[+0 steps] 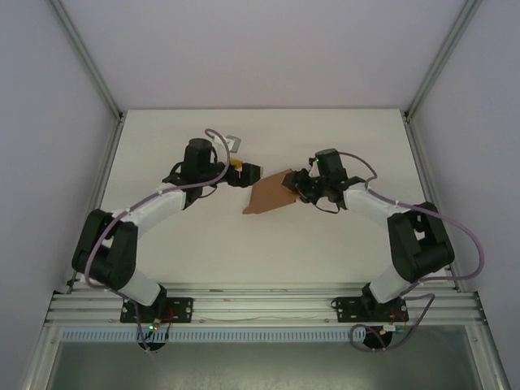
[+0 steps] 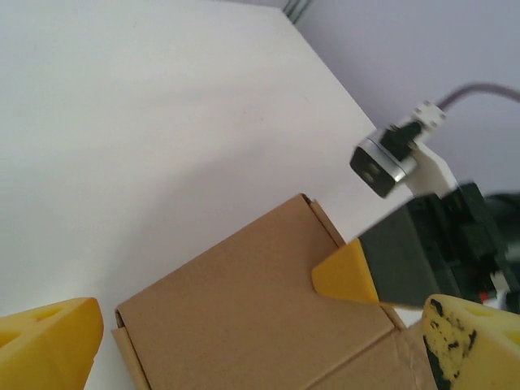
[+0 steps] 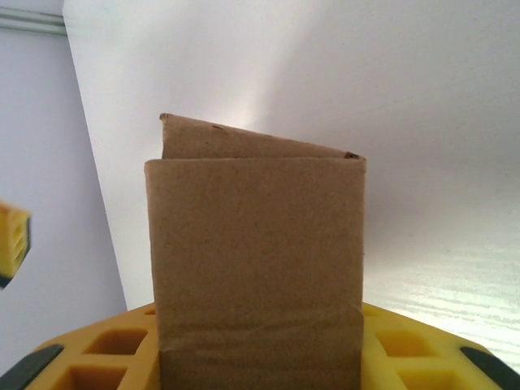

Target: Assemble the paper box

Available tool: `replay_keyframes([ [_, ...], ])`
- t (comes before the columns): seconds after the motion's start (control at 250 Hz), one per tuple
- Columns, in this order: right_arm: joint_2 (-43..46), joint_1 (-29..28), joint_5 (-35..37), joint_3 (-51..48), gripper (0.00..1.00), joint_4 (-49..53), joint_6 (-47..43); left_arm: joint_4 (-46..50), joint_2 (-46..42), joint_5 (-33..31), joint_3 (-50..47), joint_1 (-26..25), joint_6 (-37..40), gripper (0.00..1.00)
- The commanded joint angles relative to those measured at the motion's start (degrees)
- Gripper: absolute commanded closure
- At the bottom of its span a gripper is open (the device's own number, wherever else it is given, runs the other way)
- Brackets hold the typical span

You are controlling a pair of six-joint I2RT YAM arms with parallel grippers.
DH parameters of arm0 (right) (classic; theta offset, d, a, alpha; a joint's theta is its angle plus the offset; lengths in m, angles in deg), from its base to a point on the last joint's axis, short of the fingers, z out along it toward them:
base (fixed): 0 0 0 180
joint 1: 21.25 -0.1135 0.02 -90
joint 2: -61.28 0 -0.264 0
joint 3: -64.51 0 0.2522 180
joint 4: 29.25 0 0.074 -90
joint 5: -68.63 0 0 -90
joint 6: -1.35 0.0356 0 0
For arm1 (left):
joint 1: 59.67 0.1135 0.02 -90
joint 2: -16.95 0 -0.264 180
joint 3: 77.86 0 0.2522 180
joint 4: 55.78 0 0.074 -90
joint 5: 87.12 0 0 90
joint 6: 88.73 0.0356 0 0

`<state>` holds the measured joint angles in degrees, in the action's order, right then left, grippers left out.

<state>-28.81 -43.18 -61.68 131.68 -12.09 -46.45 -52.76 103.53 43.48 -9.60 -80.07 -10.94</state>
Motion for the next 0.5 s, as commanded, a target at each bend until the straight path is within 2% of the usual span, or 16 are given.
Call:
replay_keyframes([
  [0.0, 2.56, 1.11, 0.06, 3.83, 0.62, 5.48, 5.15, 6.17, -5.28, -6.02, -2.42, -3.56, 17.25, 0.00],
  [0.116, 1.04, 3.13, -6.90, 6.88, 0.65, 10.67, 12.01, 10.95, -10.31, -9.74, -4.49, -8.01, 31.42, 0.00],
  [0.216, -1.21, 4.39, -12.11, 9.13, 0.67, 14.95, 17.70, 13.95, -12.89, -12.21, -4.99, -10.10, 38.18, 0.00],
  [0.352, -5.67, 4.99, -19.34, 13.20, 0.71, 21.48, 19.02, 19.56, -13.07, -17.27, -3.41, -12.22, 44.38, 0.00],
  [0.432, -6.49, 4.97, -20.67, 13.74, 0.72, 21.71, 20.65, 19.70, -11.47, -22.04, -3.24, -13.37, 45.98, 0.00],
  [0.496, -6.59, 5.09, -20.89, 14.27, 0.70, 21.59, 21.79, 20.28, -9.35, -23.48, -2.70, -13.84, 46.81, 0.00],
])
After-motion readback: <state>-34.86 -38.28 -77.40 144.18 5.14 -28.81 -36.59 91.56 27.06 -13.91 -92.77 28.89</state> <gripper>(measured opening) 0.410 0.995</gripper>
